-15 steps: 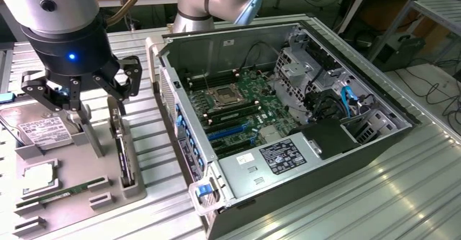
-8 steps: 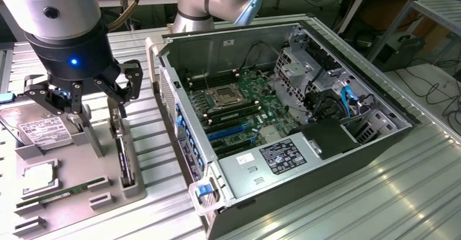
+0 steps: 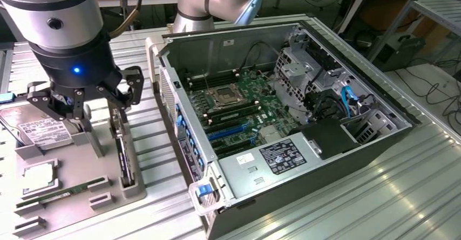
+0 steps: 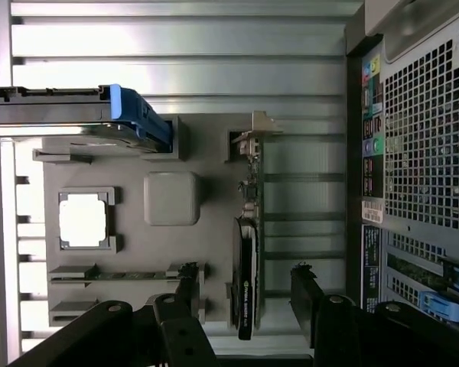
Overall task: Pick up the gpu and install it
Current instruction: 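Pick up the gpu and move the gpu toward the slot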
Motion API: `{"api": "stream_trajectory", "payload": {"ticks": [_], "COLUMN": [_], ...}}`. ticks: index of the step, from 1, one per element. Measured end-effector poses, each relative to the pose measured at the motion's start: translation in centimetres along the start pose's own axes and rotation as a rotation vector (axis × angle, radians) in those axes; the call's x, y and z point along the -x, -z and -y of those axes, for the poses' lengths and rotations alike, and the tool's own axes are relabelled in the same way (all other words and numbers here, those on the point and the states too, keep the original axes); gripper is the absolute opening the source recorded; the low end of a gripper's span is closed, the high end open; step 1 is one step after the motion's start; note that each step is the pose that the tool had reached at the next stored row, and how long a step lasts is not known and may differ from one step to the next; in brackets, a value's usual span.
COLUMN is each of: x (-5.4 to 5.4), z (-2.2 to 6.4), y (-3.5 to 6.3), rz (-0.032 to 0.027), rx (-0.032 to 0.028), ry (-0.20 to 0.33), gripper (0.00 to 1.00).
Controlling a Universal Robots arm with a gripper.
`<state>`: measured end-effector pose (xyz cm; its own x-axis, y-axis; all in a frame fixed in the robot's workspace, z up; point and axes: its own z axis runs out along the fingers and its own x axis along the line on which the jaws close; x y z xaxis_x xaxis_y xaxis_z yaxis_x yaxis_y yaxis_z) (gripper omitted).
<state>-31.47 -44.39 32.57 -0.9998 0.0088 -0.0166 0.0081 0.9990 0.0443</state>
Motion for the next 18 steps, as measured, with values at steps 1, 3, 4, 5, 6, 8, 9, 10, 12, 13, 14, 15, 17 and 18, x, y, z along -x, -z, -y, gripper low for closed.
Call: {"api": "stream_trajectory", "payload": {"ticks": [1,3,4,5,6,8,9,10,12,13,14,15,17,18], "x": [0.0,0.0,0.0,0.0,0.0,0.0,0.0,0.0,0.0,0.0,0.0,0.0,0.0,0.0], "z": [0.02,0.13,0.2,0.26,0.3,0.32,0.33,0.41,0.54,0.55,0.56,0.59,0.7,0.73], "y": [-0.14,-0.36,-0.45,-0.54,-0.67,-1.04,-1.23,-1.48,-1.84,-2.02,-2.2,-2.39,-2.74,-2.92], "rz": [0.0,-0.0001,0.0001,0.0,0.0001,0.0001,0.0001,0.0,0.0001,0.0001,0.0,-0.0001,-0.0013,-0.0018], "rx": [0.0,0.0,0.0003,0.0004,0.0005,0.0005,0.0005,0.0005,0.0006,0.0005,0.0005,0.0004,0.0004,0.0004], "ry": [0.0,0.0,0.0,0.0,0.0,0.0,0.0,0.0,0.0,0.0,0.0,0.0,0.0,0.0], "gripper": [0.6,0.6,0.6,0.6,0.6,0.6,0.6,0.6,0.6,0.6,0.6,0.6,0.6,0.6]}}
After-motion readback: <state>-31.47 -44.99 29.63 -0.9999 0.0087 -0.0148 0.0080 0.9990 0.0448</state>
